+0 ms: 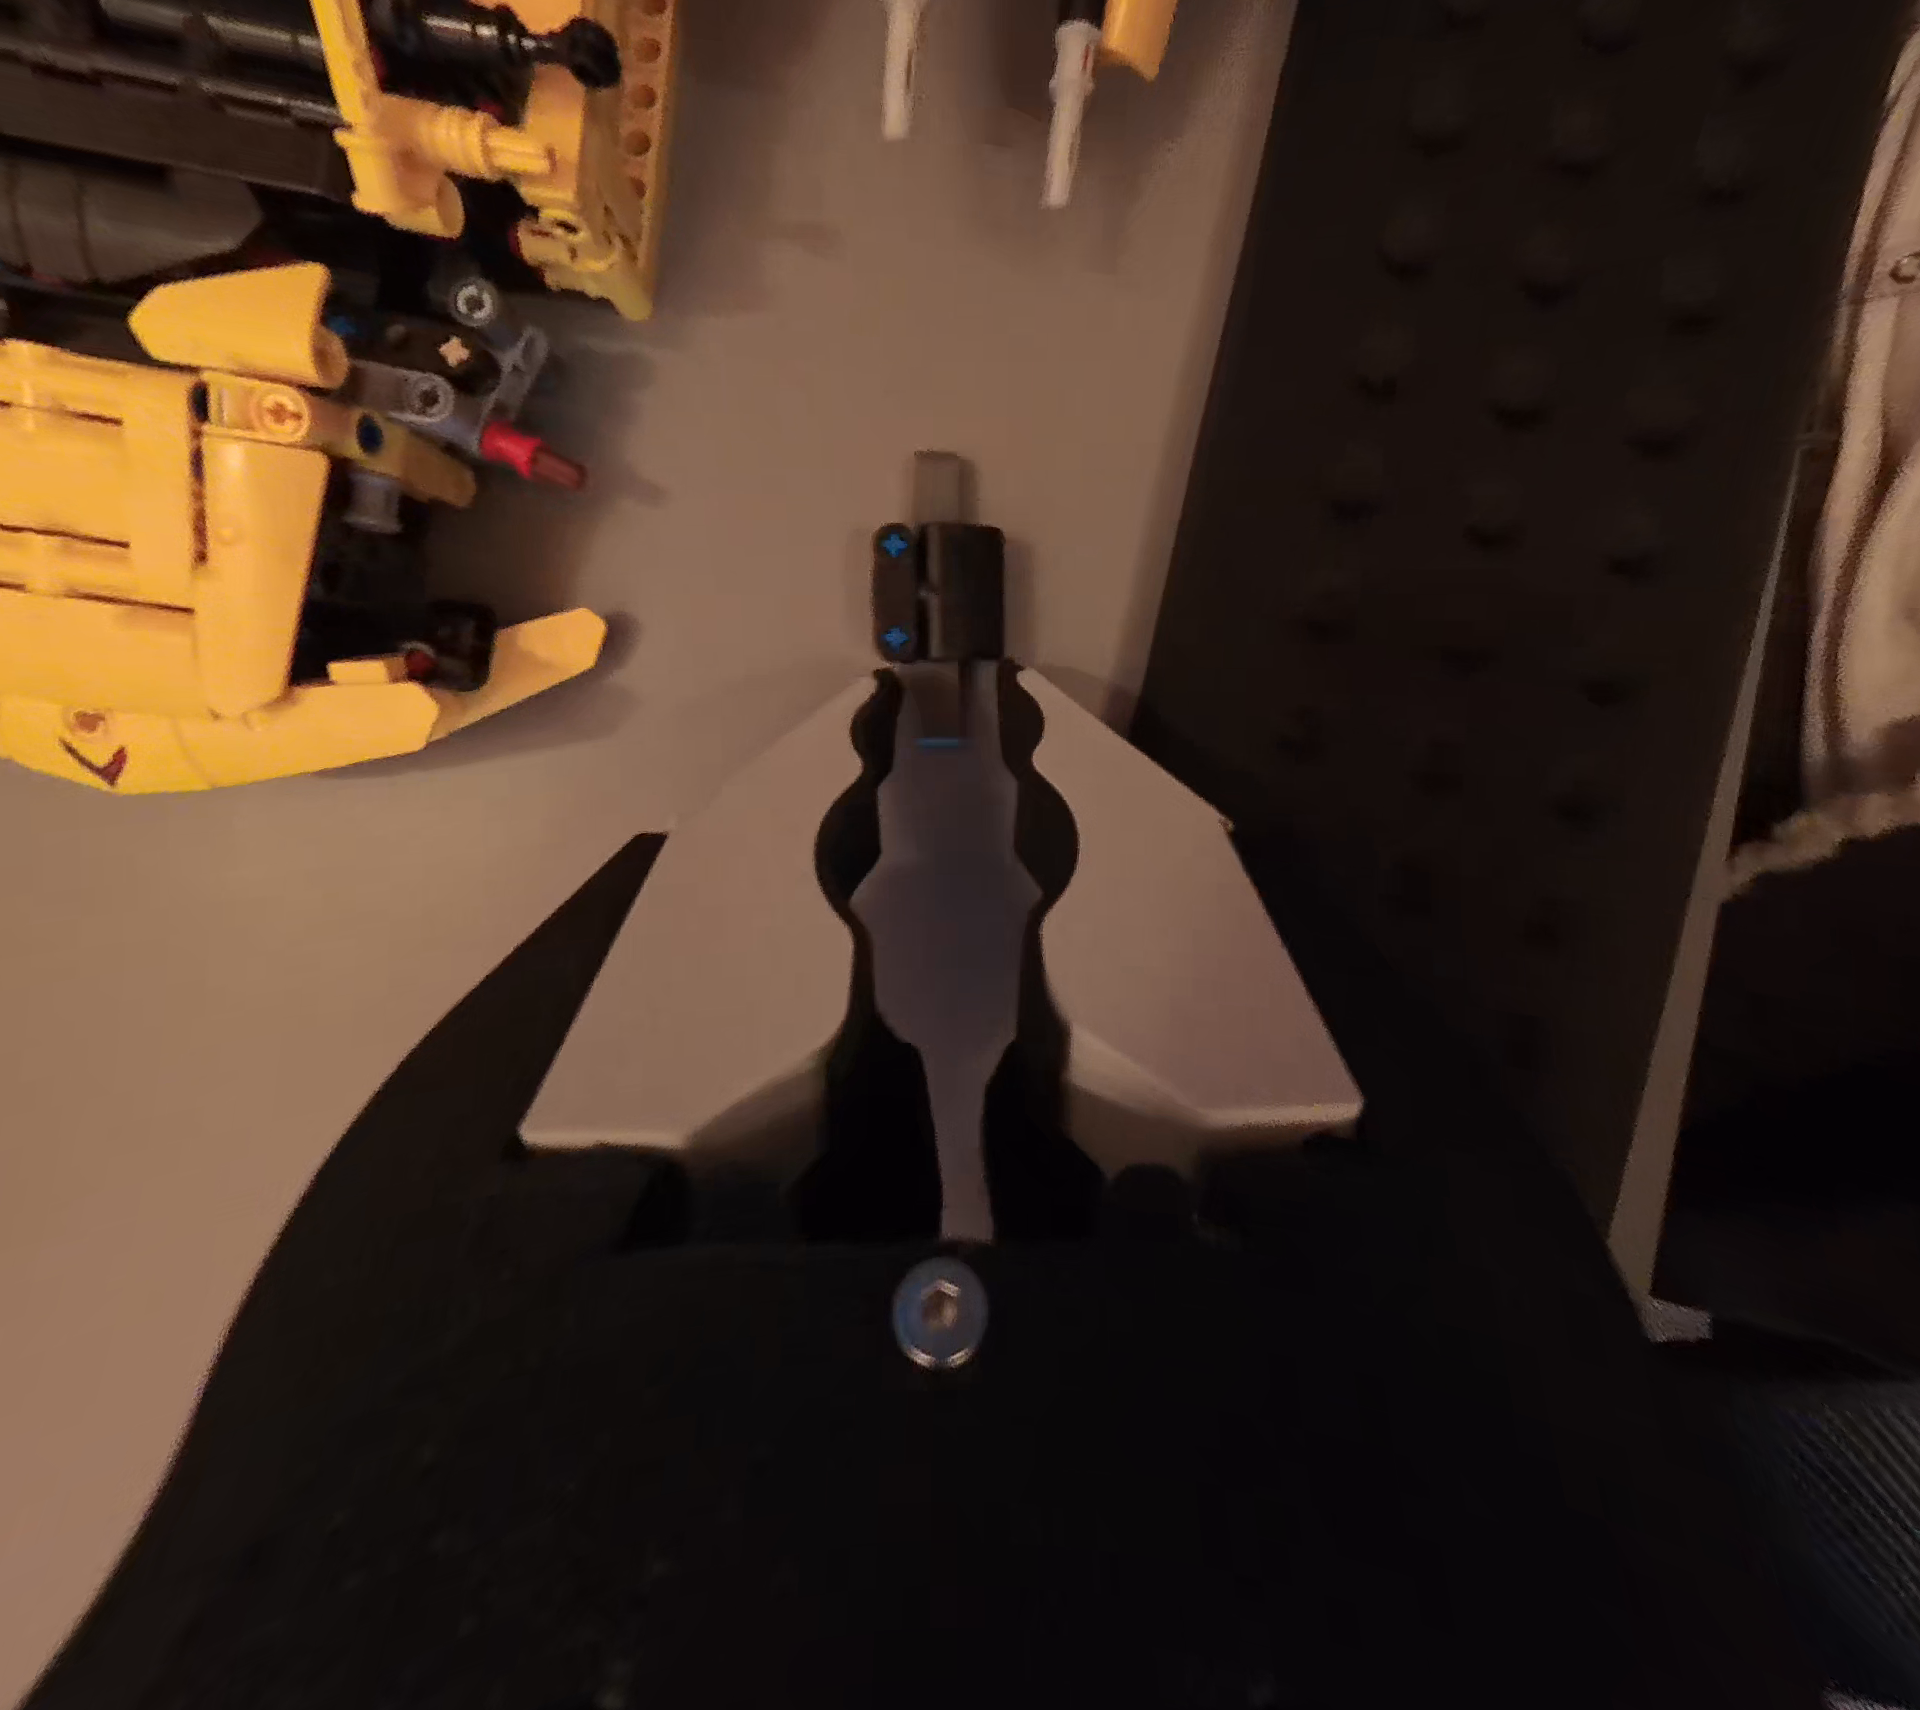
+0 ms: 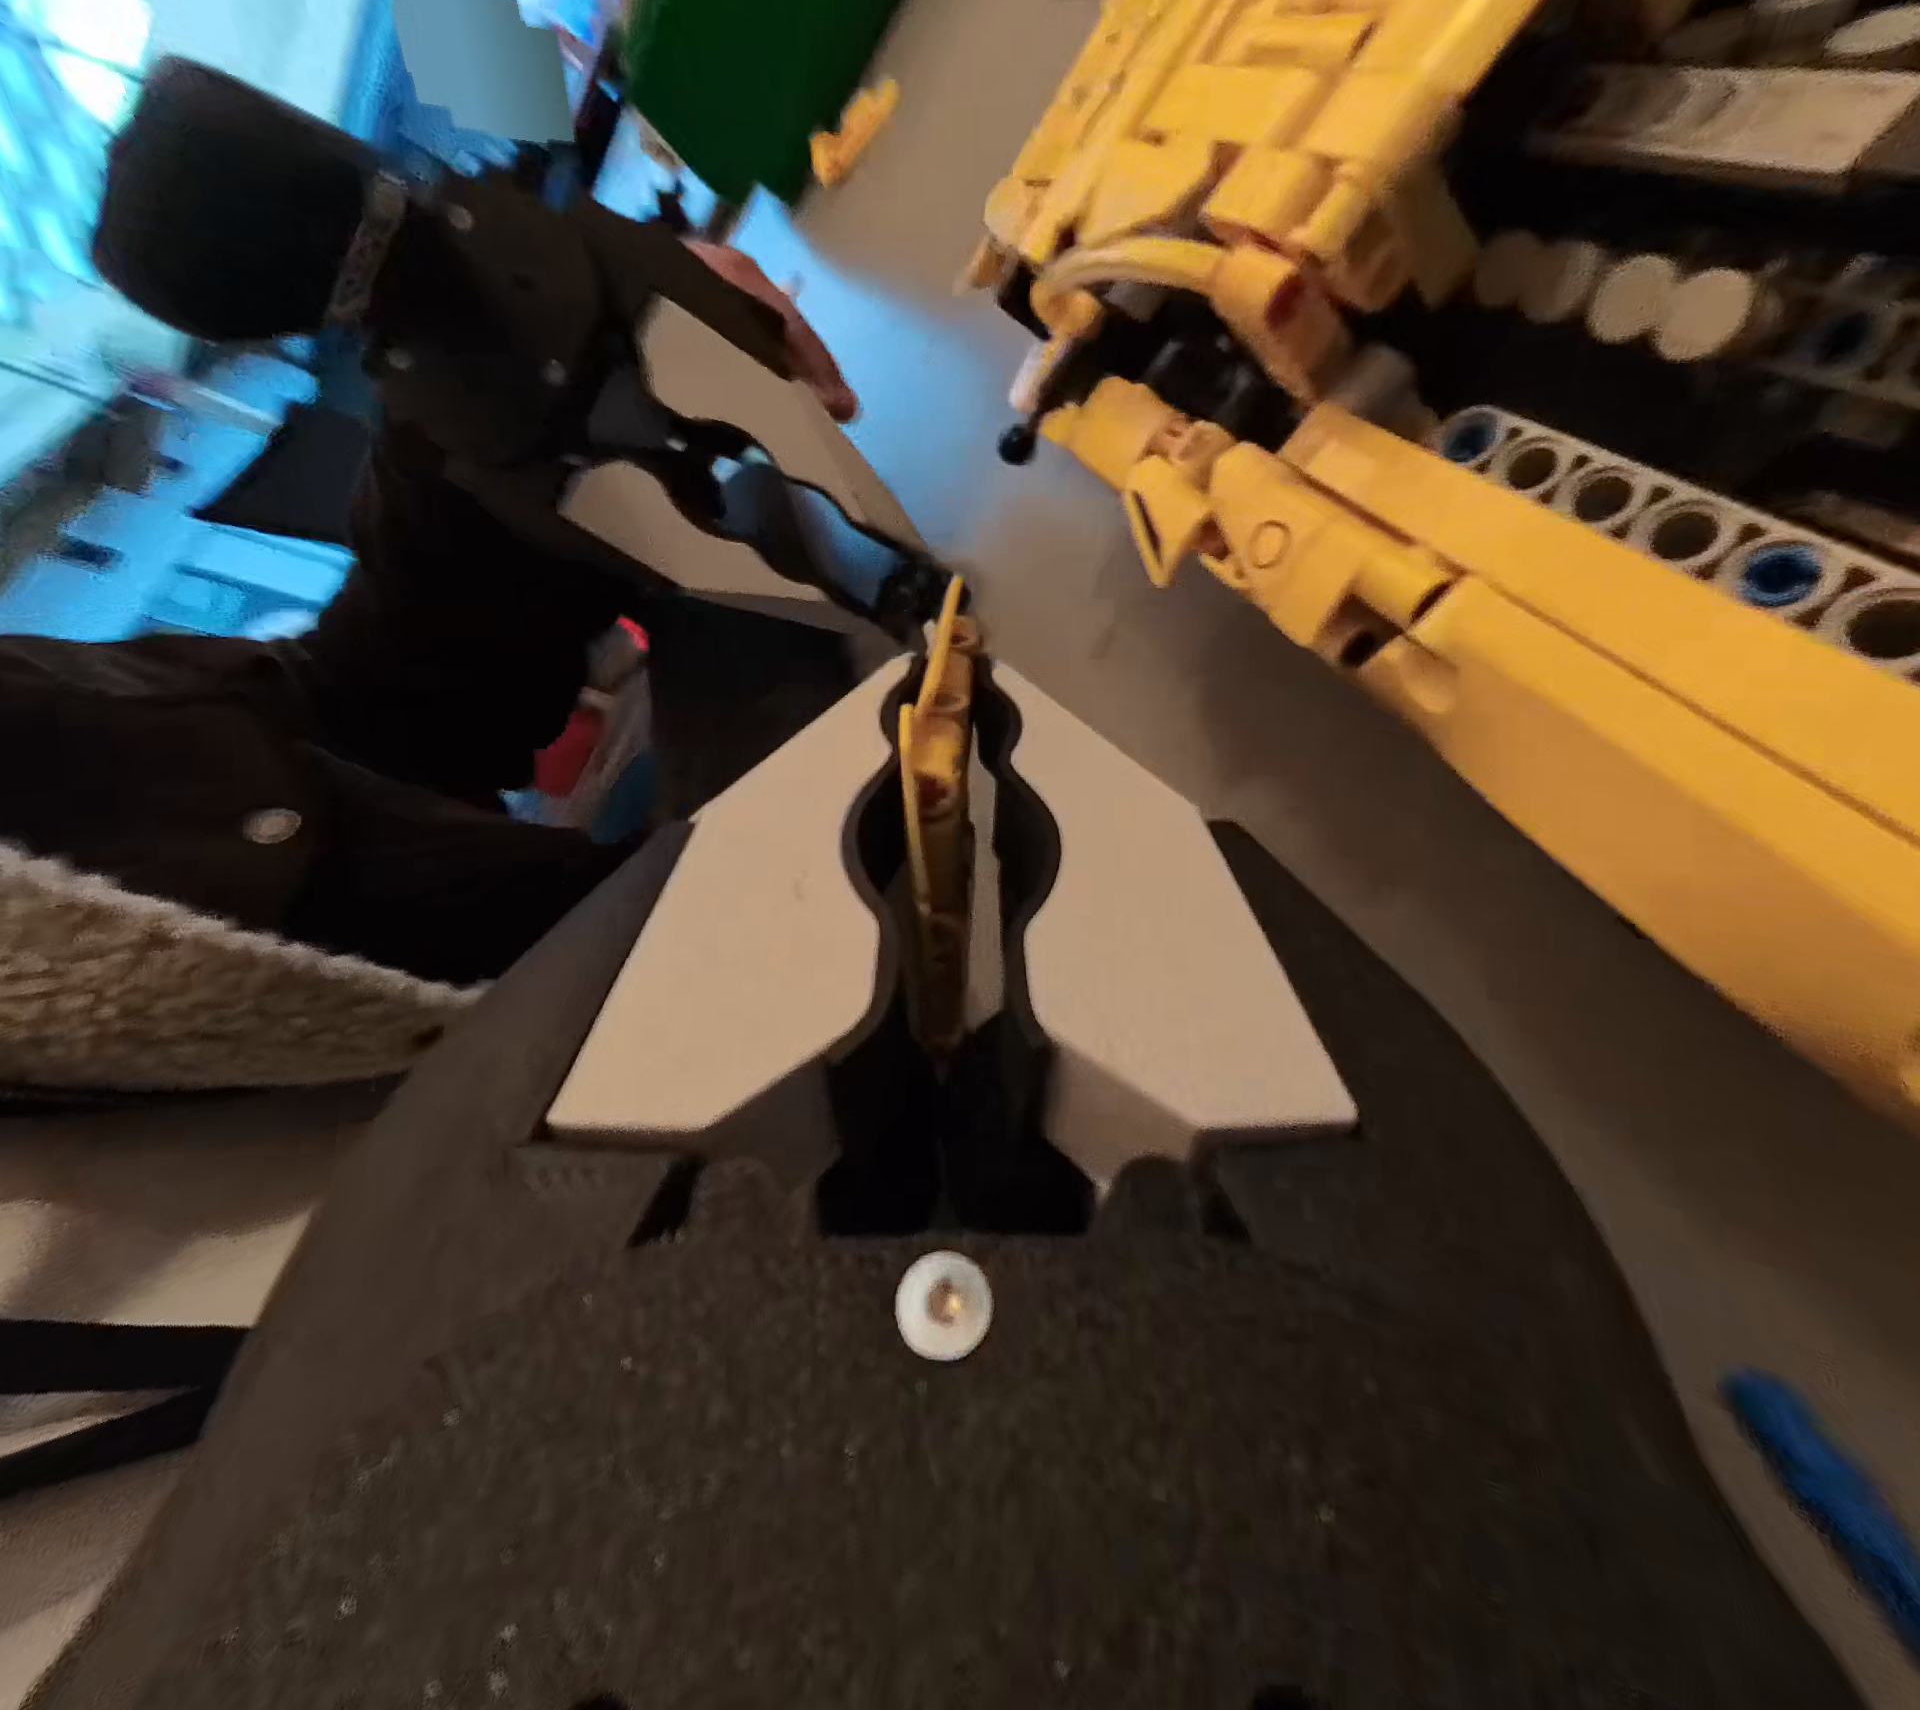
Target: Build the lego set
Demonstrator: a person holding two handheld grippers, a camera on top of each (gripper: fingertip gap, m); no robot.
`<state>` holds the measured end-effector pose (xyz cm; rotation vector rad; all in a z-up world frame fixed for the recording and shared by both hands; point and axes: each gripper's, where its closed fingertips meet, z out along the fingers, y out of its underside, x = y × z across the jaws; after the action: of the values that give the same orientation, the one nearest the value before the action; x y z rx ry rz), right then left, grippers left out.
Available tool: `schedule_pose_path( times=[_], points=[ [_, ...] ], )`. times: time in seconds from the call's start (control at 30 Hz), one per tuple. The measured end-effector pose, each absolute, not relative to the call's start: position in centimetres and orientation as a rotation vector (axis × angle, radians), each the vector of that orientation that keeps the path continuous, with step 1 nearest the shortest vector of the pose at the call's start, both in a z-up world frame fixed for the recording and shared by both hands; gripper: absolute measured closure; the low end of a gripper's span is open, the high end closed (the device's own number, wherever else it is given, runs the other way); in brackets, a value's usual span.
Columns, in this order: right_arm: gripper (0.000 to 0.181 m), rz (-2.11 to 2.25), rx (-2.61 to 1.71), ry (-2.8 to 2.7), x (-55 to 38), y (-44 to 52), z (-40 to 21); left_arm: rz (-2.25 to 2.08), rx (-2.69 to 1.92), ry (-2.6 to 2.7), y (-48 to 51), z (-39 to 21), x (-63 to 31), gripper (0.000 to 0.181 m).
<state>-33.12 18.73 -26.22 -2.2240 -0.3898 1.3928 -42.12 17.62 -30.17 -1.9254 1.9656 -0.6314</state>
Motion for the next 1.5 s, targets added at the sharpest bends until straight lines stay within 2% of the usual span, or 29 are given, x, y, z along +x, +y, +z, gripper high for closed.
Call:
schedule_pose_path(
  times=[0.07, 0.2, 0.33, 0.57, 0.67, 0.77, 0.87, 0.93, 1.07, 1.17, 1.5],
  points=[
    [0.173, 1.262, -2.309, -0.432, -32.5, 19.0, -27.8, -0.628, -1.898, 1.956, 17.4, -30.3, -41.8, 0.173],
    [0.167, 1.172, -2.381, -0.437, -31.8, 18.9, -29.0, -0.556, -1.902, 1.827, 18.4, -30.0, -41.2, 0.174],
    [0.158, 1.102, -2.418, -0.442, -30.6, 18.7, -29.5, -0.748, -1.846, 1.522, 18.6, -26.4, -39.4, 0.174],
    [0.128, 0.842, -2.489, -0.391, -25.3, 18.2, -28.4, -0.906, -1.589, 1.16, 17.4, -19.7, -36.9, 0.174],
    [0.133, 0.873, -2.286, -0.423, -26.3, 18.4, -23.5, -0.722, -1.526, 1.164, 17.2, -19.3, -35.7, 0.174],
    [0.149, 1.231, -1.938, -0.468, -31.0, 16.6, -17.2, -0.603, -1.461, 1.2, 16.4, -18.9, -34.4, 0.174],
    [0.157, 1.325, -1.864, -0.387, -31.8, 16.6, -16.6, -0.537, -1.414, 1.224, 15.6, -18.6, -33.6, 0.174],
    [0.172, 1.414, -1.807, -0.373, -32.0, 16.1, -16.0, -0.524, -1.408, 1.232, 15.2, -18.6, -33.3, 0.174],
    [0.174, 1.424, -1.8, -0.368, -31.9, 16.0, -16.1, -0.533, -1.407, 1.231, 14.7, -18.6, -33.2, 0.173],
    [0.174, 1.486, -1.776, -0.365, -31.7, 15.8, -16.1, -0.705, -1.442, 1.181, 14.4, -18.2, -33.4, 0.172],
    [0.174, 1.528, -1.708, -0.626, -32.4, 14.9, -15.3, -1.732, -1.722, 1.102, 12.6, -18.0, -35.2, 0.158]
  ],
)
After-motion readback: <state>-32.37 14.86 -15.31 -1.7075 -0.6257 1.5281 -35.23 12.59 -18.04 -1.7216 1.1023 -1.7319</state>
